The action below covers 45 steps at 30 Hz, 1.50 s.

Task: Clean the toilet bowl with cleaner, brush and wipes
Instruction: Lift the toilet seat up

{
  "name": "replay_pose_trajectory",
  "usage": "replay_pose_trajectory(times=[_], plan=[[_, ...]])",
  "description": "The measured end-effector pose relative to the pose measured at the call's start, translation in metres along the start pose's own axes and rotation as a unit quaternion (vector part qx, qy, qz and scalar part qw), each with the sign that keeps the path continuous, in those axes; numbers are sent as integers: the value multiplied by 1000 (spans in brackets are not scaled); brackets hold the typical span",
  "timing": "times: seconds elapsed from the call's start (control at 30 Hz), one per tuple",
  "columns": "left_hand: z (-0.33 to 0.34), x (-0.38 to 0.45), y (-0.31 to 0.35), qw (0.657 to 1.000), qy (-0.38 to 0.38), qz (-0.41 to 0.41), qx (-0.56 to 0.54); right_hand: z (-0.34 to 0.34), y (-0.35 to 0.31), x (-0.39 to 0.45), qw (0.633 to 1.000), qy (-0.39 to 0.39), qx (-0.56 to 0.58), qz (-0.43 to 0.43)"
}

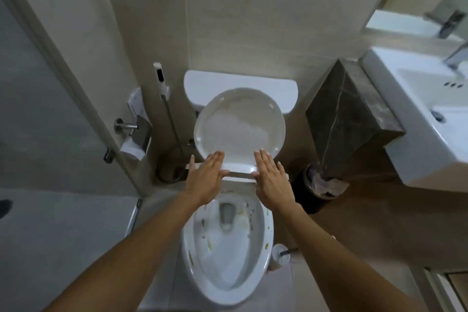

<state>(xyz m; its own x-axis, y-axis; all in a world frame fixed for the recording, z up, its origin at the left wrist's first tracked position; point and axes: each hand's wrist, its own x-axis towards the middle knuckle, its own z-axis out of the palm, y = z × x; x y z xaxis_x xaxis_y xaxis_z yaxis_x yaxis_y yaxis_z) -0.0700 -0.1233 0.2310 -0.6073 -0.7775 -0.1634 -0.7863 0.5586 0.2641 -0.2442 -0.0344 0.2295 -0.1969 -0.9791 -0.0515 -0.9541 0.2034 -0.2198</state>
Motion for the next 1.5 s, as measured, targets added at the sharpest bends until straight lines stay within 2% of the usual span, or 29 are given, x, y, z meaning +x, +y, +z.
replay_pose_trajectory(times=[0.17,0.63,1.03,1.5], plan=[[-22,31,4,1000,18,2,2,-22,0,39,999,9,21,33],[-57,125,-1,998,48,4,28,-51,24,151,997,36,61,43],[-76,171,-3,998,22,-17,49,-48,43,167,999,37,23,19],[-79,152,-2,996,8,-28,88,-57,37,168,999,-10,0,35]])
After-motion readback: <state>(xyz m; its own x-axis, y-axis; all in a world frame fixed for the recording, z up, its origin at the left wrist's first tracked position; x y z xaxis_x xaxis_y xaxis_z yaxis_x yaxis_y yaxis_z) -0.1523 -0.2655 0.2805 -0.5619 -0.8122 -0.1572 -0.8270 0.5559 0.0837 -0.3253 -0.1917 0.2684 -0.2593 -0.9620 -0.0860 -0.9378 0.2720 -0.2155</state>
